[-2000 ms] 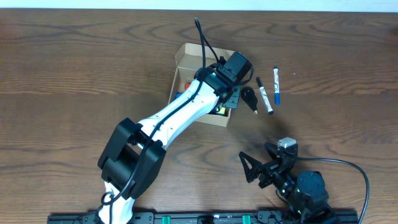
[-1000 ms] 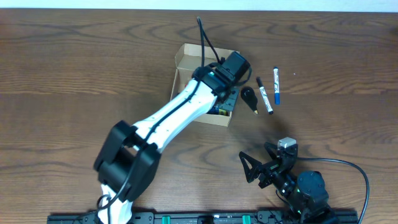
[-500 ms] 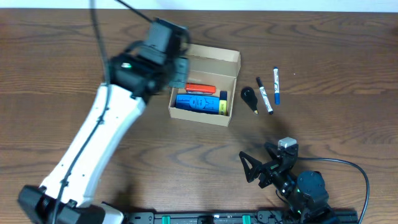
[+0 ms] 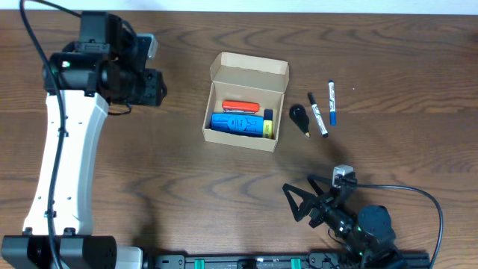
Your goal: Pack container
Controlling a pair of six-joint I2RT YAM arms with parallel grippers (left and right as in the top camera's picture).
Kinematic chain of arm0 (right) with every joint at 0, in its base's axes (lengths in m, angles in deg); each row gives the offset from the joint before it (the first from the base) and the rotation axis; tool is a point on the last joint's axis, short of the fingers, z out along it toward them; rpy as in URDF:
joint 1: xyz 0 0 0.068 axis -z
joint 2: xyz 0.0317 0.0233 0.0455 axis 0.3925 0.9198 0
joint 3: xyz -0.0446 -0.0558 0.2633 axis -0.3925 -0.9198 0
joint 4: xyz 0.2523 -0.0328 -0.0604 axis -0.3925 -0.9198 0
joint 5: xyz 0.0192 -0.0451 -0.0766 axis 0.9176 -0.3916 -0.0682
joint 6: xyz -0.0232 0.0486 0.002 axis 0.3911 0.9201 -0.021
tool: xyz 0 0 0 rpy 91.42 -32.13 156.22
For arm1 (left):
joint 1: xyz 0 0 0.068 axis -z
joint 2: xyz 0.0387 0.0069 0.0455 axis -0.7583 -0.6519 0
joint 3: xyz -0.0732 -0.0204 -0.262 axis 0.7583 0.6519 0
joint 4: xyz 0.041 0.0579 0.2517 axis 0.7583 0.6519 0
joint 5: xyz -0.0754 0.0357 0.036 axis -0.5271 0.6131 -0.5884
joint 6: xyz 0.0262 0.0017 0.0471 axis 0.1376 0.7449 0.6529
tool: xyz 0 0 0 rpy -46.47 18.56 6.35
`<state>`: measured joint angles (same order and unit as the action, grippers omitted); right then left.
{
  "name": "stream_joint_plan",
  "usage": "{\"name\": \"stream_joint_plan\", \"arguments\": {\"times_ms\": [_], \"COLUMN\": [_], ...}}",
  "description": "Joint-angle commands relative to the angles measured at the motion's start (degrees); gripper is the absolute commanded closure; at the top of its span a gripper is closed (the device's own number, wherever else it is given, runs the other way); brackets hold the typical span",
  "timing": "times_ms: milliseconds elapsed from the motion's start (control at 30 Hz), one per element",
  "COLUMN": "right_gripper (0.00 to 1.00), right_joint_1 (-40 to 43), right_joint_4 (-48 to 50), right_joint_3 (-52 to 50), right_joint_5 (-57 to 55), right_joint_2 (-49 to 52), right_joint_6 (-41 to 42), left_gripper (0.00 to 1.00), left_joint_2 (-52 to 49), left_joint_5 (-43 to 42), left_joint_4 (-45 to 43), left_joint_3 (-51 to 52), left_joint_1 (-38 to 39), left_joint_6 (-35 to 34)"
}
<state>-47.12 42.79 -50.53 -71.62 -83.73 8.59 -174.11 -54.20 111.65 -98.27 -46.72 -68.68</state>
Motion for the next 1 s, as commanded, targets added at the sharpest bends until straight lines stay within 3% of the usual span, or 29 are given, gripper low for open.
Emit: {"name": "stream_joint_plan", "arguments": {"times_ms": [0,433,567,733,833,967], "right_gripper": [0.01,0.01,0.01,0.02,0.04,0.04], "right_joint_1": [1.01,11.26,13.33,13.53,13.53,13.42], "right_joint_4": [-0.09,-10.36,-12.17,-12.52,-11.93,-9.07], "right_joint_3": [1.05,26.86,34.99,42.12,44.19,44.61], "right_joint_5": [-1.81,-8.11,-11.85,-17.03,-19.12,-19.02], "right_joint_2": [3.69,41.27,53.81,67.06,73.20,79.06], "right_joint_6": [-1.36,-24.63,-30.25,-36.48,-38.97,-39.93], "left_gripper": [0.57,0.60,0.56,0.38,0.05,0.05], "left_joint_2": [0.98,9.77,11.61,11.98,11.98,11.98], "left_joint_5": [-3.69,2.29,1.73,1.64,1.64,1.66], "left_joint_4": [0.74,0.37,0.42,0.44,0.39,0.22], "left_joint_3": [-0.26,-0.26,-0.26,-0.26,-0.26,-0.26], "left_joint_1": [-0.35,-0.33,-0.33,-0.33,-0.33,-0.33], "left_joint_6": [7.61,13.62,14.14,14.10,14.10,14.10]}}
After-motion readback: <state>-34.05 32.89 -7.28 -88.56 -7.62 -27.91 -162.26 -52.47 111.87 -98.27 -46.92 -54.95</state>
